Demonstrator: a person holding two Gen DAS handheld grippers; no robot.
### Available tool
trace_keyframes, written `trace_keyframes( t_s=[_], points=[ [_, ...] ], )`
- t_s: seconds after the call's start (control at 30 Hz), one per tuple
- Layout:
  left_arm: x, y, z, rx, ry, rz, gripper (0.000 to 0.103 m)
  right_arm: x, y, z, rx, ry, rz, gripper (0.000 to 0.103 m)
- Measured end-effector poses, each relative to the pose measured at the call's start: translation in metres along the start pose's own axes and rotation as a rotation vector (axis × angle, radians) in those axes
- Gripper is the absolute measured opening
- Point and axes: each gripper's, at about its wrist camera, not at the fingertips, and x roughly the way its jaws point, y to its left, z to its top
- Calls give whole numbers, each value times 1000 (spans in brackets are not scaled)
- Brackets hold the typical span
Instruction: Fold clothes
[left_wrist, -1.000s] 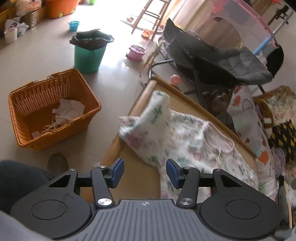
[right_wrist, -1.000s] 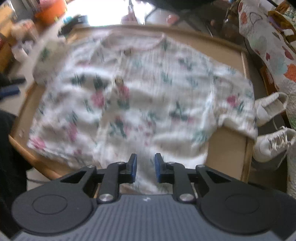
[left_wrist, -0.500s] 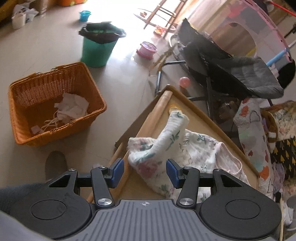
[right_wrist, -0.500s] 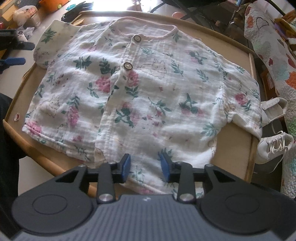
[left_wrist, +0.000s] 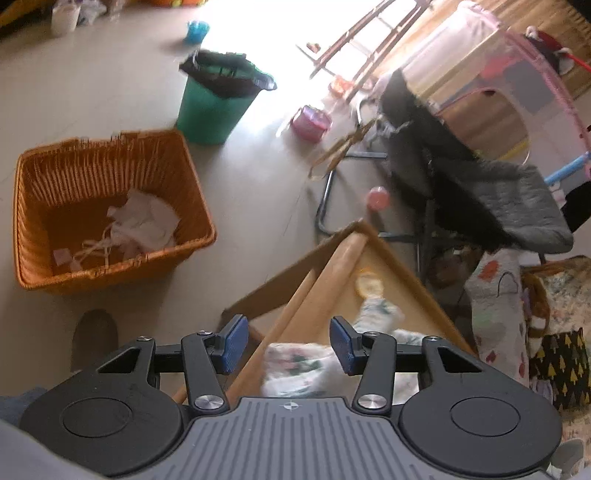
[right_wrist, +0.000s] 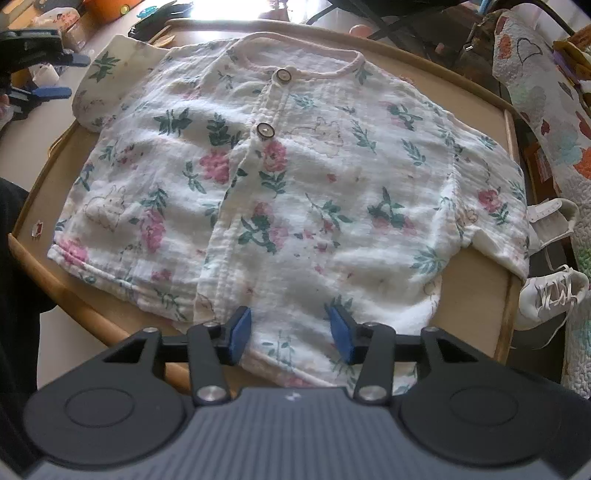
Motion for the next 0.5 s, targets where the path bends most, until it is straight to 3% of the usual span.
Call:
trace_keyframes(
  t_s=[0.1, 0.23, 0.37, 0.5],
  points=[
    [12, 8, 2, -14, 60, -9, 48, 0, 1, 1, -2, 4, -2, 49],
    [22, 17, 0, -15, 80, -28, 48, 1, 1, 2, -1, 9, -4, 50],
    [32, 21, -6, -3, 84, -57, 23, 1, 2, 3, 0, 15, -6, 50],
    [32, 17, -11, 37, 66, -68, 10, 2, 2, 4, 1, 19, -8, 50]
  ],
)
